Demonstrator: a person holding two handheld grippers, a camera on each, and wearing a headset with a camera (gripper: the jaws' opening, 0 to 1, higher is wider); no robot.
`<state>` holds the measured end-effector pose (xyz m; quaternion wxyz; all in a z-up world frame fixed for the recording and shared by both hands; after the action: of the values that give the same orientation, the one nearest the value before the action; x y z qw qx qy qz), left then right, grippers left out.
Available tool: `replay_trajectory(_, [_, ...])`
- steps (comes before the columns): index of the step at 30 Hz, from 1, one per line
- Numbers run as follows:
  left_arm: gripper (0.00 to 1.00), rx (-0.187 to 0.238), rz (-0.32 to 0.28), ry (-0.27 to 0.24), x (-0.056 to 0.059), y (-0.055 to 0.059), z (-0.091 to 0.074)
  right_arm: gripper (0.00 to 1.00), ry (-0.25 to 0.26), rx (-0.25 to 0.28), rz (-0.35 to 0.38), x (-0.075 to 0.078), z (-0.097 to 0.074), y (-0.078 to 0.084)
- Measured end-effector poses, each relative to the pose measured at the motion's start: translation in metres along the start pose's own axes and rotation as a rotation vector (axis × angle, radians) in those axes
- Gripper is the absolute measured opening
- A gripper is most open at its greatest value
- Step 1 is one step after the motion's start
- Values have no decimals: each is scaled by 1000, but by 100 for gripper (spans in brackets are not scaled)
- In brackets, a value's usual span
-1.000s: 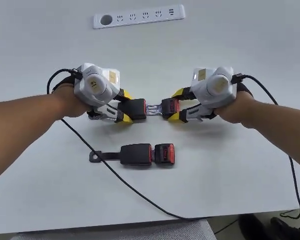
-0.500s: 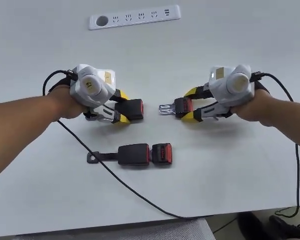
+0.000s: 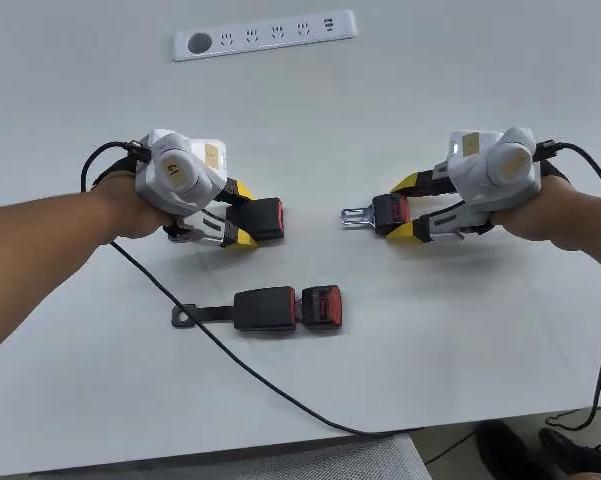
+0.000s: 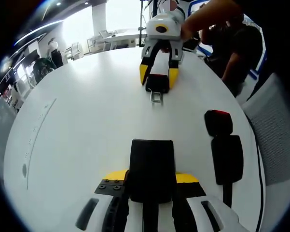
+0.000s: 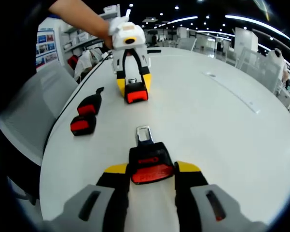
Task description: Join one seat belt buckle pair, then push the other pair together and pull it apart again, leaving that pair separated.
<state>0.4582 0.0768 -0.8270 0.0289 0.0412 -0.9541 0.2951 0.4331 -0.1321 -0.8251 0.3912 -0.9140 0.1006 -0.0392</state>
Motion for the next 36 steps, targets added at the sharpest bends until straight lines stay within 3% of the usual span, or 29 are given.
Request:
replay_trajectory(15, [35,-4,2,5,0,0,1,37,7,-15,1,3,-14,15])
replay_trajectory(26, [35,-9,8,7,1,0,1,38,6,-36,-23,3,-14,16])
replay_trajectory(30, [37,-13,-5,-1,2,-1,1,54,15,-40,4,1,-11,14])
replay_trajectory(32, [45,-21,-9,32,8,-2,1,61,32,-55,46,-1,-9,14])
replay_trajectory(34, [51,-5,-74,52,13,-4,1,72,67,-46,99,1,-9,13])
replay_trajectory(36, [57,9,-153,15,8,-6,-1,78,105,-27,131,2,-10,13])
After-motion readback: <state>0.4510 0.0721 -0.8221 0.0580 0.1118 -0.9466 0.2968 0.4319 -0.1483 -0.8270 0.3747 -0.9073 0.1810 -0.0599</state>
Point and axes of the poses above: the centre of the closed fingertips' face, and the gripper's own axes: z roughly forward along the fingers, x roughly to its right, y roughly out of its underside, the point moved 3 cm from there along -z, roughly backward along the fingers, and after that the axes turned 4 degrees about -z, right-handed, at the moved point
